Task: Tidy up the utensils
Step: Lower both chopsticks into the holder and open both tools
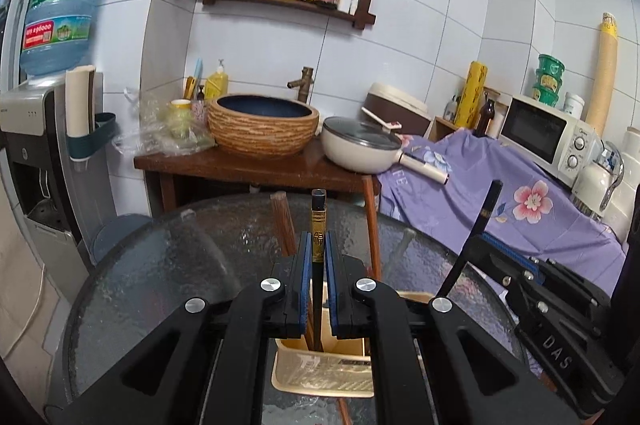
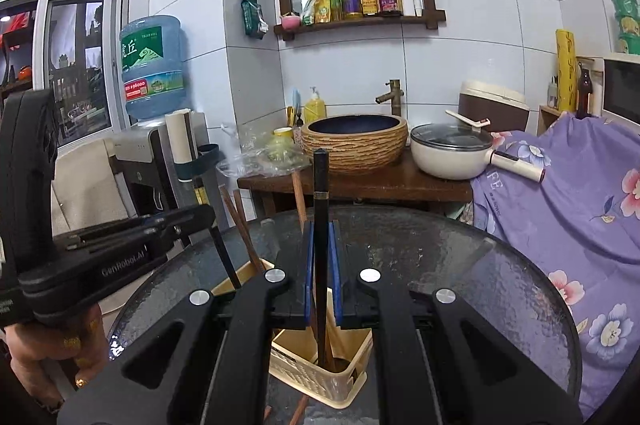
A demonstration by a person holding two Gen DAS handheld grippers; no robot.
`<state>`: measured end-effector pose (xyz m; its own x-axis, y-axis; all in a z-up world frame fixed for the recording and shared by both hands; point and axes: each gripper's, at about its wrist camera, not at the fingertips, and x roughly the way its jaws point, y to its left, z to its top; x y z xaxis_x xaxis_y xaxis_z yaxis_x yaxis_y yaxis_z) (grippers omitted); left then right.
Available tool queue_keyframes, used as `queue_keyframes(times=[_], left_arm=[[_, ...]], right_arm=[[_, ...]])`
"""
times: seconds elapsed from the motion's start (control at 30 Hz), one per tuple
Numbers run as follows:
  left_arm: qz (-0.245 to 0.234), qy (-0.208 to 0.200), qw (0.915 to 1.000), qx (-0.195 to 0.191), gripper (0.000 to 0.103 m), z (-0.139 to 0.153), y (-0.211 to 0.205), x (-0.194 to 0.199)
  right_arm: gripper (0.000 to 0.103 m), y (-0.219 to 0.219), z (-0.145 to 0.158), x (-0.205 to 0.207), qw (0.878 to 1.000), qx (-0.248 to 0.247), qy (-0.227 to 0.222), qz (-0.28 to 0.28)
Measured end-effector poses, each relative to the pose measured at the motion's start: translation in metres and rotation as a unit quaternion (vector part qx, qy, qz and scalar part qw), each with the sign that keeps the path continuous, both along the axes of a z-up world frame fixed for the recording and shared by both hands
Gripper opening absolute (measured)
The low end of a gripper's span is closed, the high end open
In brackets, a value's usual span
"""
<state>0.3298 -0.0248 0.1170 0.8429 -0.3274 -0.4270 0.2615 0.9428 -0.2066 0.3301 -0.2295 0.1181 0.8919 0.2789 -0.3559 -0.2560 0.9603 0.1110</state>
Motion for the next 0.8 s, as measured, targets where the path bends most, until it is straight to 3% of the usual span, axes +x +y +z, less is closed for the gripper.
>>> queue_keyframes(times=[0.43, 0.5, 0.57, 0.63, 0.67, 0.8], left_arm=[[-0.009, 0.02, 0.9997, 0.011, 0.007, -0.022, -0.007, 0.003], [-0.01, 0.018, 0.9997, 0.009, 0.011, -0.021, -0.005, 0.001], [-0.01, 0.013, 0.9998, 0.007, 0.022, -0.019, -0.003, -0.002], [-0.008, 0.003, 1.0, 0.004, 0.036, -0.016, 0.0, -0.008], [-0.008, -0.003, 1.0, 0.003, 0.044, -0.014, 0.002, -0.014], [-0.005, -0.027, 0.9995, 0.015, 0.053, -0.013, 0.006, -0.039]], right_arm=[[0.008, -0.009, -0.016, 0.007, 1.0, 0.005, 0.013, -0.003], [0.008, -0.01, -0.016, 0.006, 1.0, 0.003, 0.013, -0.002], [0.014, -0.011, -0.018, 0.002, 1.0, 0.001, 0.012, -0.003], [0.047, -0.014, -0.017, -0.002, 1.0, 0.011, 0.01, 0.0], [0.052, -0.017, -0.017, -0.009, 1.0, 0.021, 0.0, -0.004], [0.052, -0.023, -0.016, -0.029, 0.999, 0.03, -0.011, -0.019]])
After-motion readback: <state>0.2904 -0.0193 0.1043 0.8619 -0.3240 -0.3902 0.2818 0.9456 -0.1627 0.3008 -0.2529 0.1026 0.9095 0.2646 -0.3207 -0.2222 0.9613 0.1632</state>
